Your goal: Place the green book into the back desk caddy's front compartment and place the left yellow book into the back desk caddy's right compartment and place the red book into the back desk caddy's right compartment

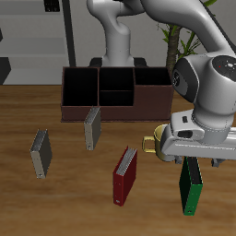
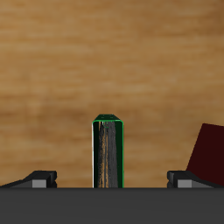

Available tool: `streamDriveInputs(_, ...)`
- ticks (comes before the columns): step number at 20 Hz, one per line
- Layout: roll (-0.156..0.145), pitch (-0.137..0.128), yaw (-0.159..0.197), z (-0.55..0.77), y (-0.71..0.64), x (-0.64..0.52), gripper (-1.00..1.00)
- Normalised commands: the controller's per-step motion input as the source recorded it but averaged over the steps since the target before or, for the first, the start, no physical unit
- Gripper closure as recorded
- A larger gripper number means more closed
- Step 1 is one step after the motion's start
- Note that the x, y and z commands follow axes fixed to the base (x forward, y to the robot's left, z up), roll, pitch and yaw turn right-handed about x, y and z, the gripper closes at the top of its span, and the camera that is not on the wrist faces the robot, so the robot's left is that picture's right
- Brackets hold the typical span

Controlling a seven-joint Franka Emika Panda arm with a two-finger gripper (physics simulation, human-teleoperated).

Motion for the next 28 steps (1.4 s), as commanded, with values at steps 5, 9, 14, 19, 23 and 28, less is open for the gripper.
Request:
streamDriveInputs(5,-0.001,0.020,0.005,-0.24,-0.03,-0.04,-1.00)
streamDriveInputs(9,0.002,0.054,0.003,-0.32,-0.04,-0.01,-1.00)
streamDriveInputs(14,-0.001,0.027,0.033,-0.24,-0.03,0.02,1.00)
streamDriveInputs(19,-0.017,0.029,0.008,-0.21,0.00,0.00,1.00)
streamDriveInputs(23,0.037,0.006,-0.013,0.03,0.05,-0.11,1.00)
streamDriveInputs(28,0.005,-0.053,0.003,0.55,-0.07,-0.19,1.00)
